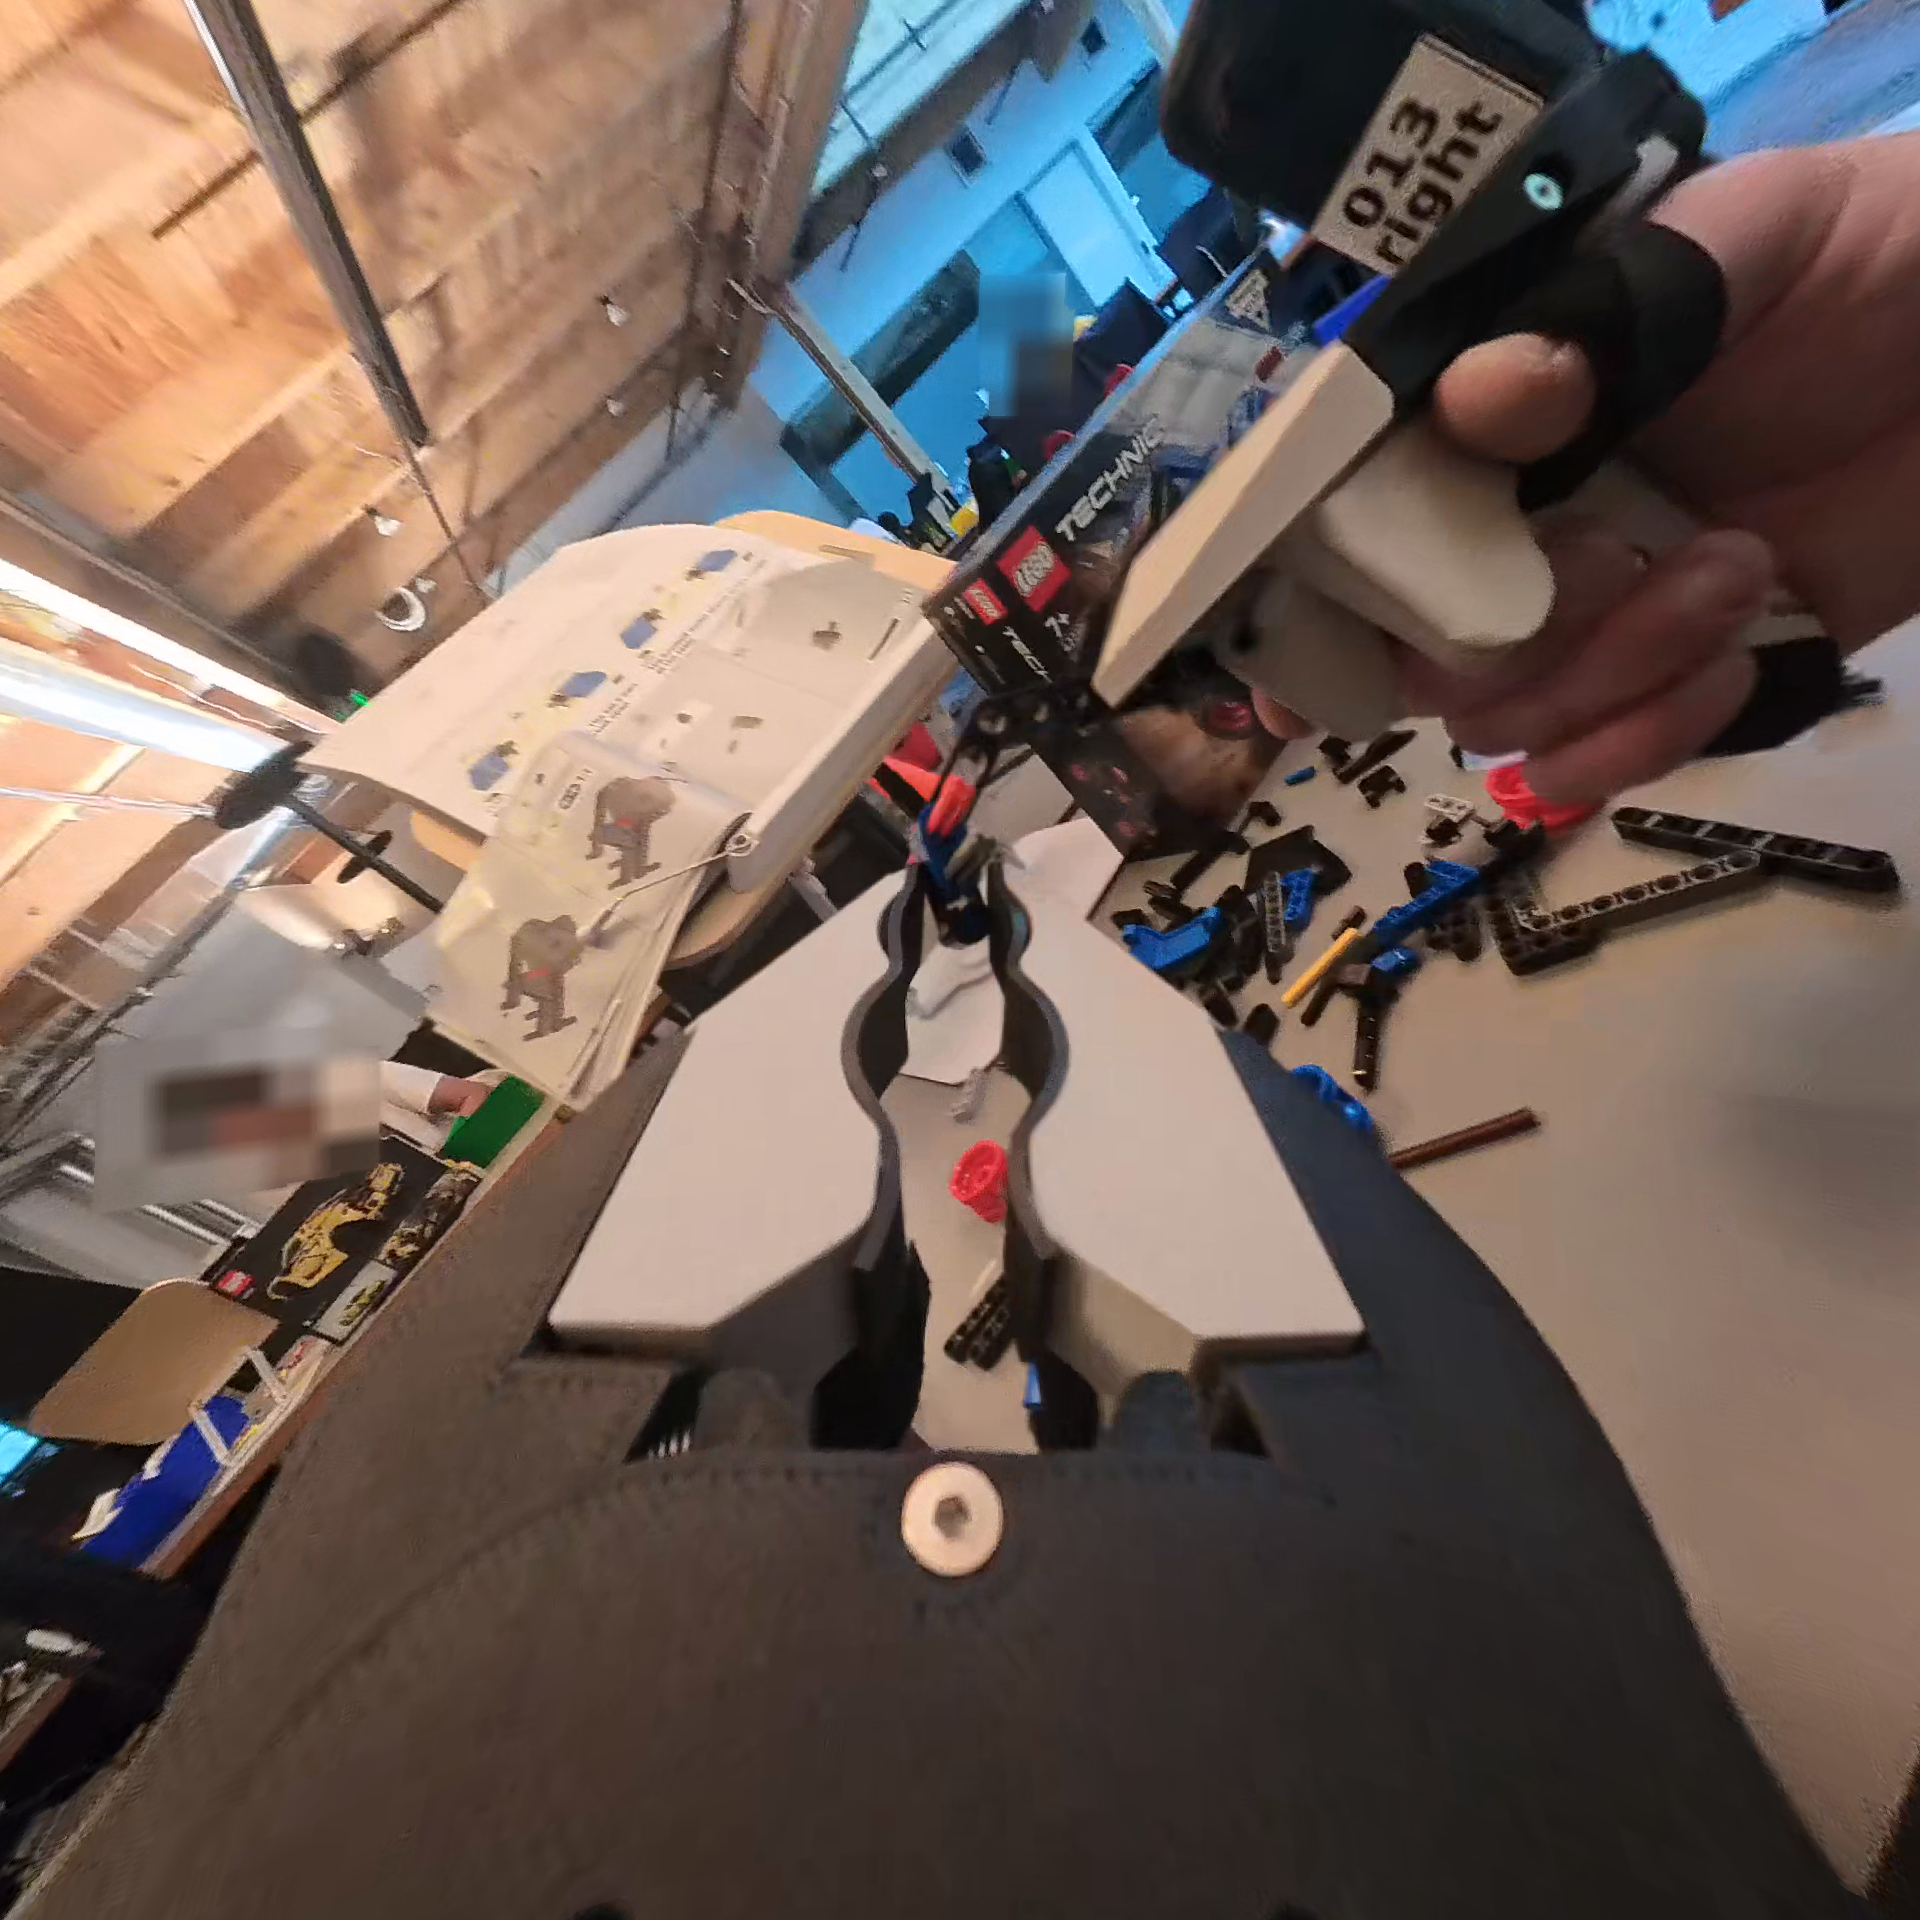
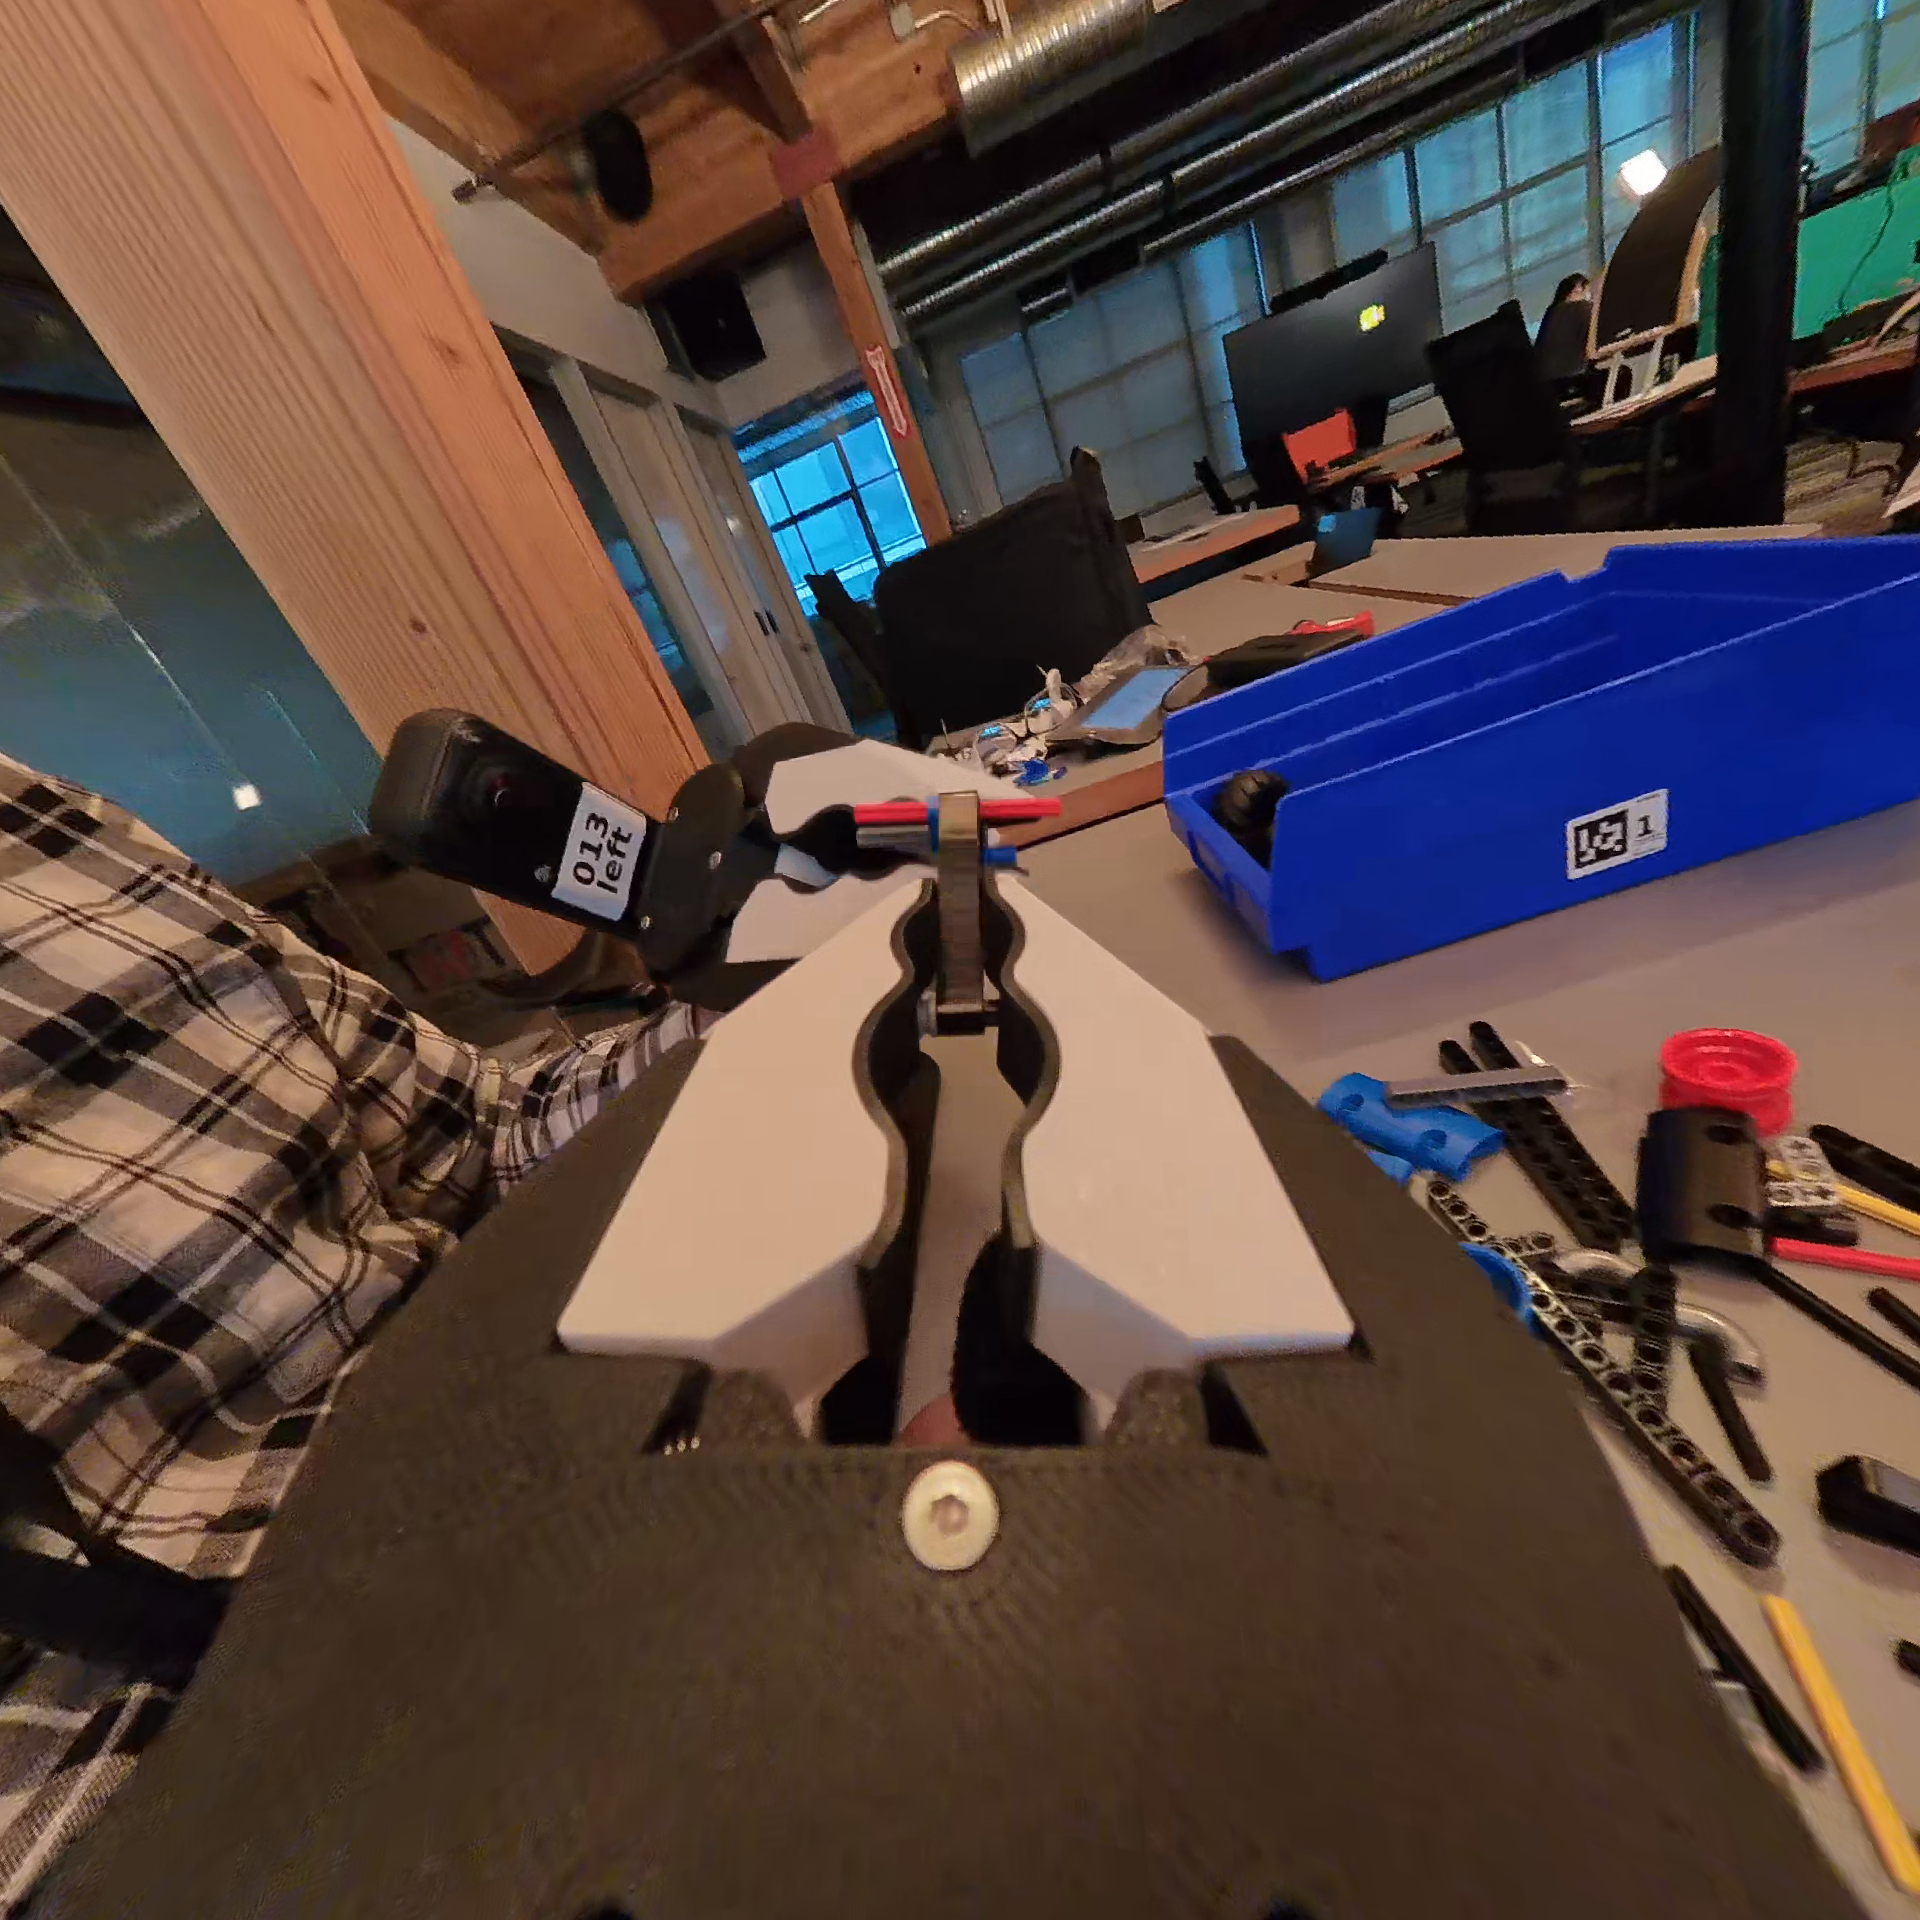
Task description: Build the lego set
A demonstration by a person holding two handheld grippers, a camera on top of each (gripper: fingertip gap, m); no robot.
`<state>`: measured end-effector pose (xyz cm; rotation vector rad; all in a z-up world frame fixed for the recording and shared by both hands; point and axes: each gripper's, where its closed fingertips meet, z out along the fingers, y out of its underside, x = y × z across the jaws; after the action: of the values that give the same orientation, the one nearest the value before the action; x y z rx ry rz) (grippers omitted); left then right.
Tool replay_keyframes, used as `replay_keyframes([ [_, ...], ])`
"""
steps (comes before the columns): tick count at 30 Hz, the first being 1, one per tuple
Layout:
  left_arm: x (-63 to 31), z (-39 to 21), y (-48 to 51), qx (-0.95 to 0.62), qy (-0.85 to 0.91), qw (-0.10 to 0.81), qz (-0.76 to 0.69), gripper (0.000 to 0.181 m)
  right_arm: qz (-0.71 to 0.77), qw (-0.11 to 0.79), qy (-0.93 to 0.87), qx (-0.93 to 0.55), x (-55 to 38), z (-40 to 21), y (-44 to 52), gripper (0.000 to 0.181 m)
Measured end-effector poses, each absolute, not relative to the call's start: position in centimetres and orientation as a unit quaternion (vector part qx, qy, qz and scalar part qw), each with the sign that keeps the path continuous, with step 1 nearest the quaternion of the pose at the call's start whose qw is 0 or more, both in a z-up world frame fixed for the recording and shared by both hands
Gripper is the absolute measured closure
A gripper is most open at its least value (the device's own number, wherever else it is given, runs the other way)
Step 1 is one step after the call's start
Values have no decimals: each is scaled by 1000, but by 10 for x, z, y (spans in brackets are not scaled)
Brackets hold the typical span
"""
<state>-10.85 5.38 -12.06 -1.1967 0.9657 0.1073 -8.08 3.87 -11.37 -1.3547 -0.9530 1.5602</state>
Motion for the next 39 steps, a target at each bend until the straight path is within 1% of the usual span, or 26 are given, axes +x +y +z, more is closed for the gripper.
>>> replay_keyframes([
  [3, -116, -116, 53, -531, 439, 721, 73, 176, 616, 414, -396, -541, -88, -119, 33, 175],
  [4, -118, -116, 53, -531, 445, 717, 79, 176, 613, 414, -401, -540, -90, -119, 31, 169],
  [5, -121, -117, 54, -528, 451, 714, 94, 176, 606, 416, -410, -540, -92, -119, 29, 157],
  [6, -123, -119, 53, -524, 464, 706, 107, 177, 588, 425, -424, -542, -93, -119, 28, 152],
  [9, -123, -120, 50, -514, 488, 694, 126, 176, 530, 443, -471, -548, -99, -118, 27, 151],
  [12, -119, -122, 46, -497, 513, 684, 146, 176, 495, 434, -504, -559, -109, -123, 29, 156],
  [15, -119, -122, 44, -490, 522, 680, 155, 177, 480, 417, -528, -563, -118, -127, 28, 173],
  [21, -130, -119, 45, -494, 510, 686, 158, 176, 481, 418, -534, -556, -129, -124, 28, 174],
  [26, -135, -115, 47, -503, 494, 694, 148, 175, 520, 414, -505, -551, -135, -121, 30, 175],
  [31, -136, -115, 50, -509, 480, 699, 146, 174, 527, 417, -493, -553, -136, -123, 33, 175],
  [37, -147, -107, 56, -530, 435, 715, 133, 146, 565, 436, -454, -534, -128, -113, 41, 175],
  [39, -152, -106, 56, -537, 423, 719, 124, 146, 570, 443, -448, -527, -125, -111, 44, 175],
])
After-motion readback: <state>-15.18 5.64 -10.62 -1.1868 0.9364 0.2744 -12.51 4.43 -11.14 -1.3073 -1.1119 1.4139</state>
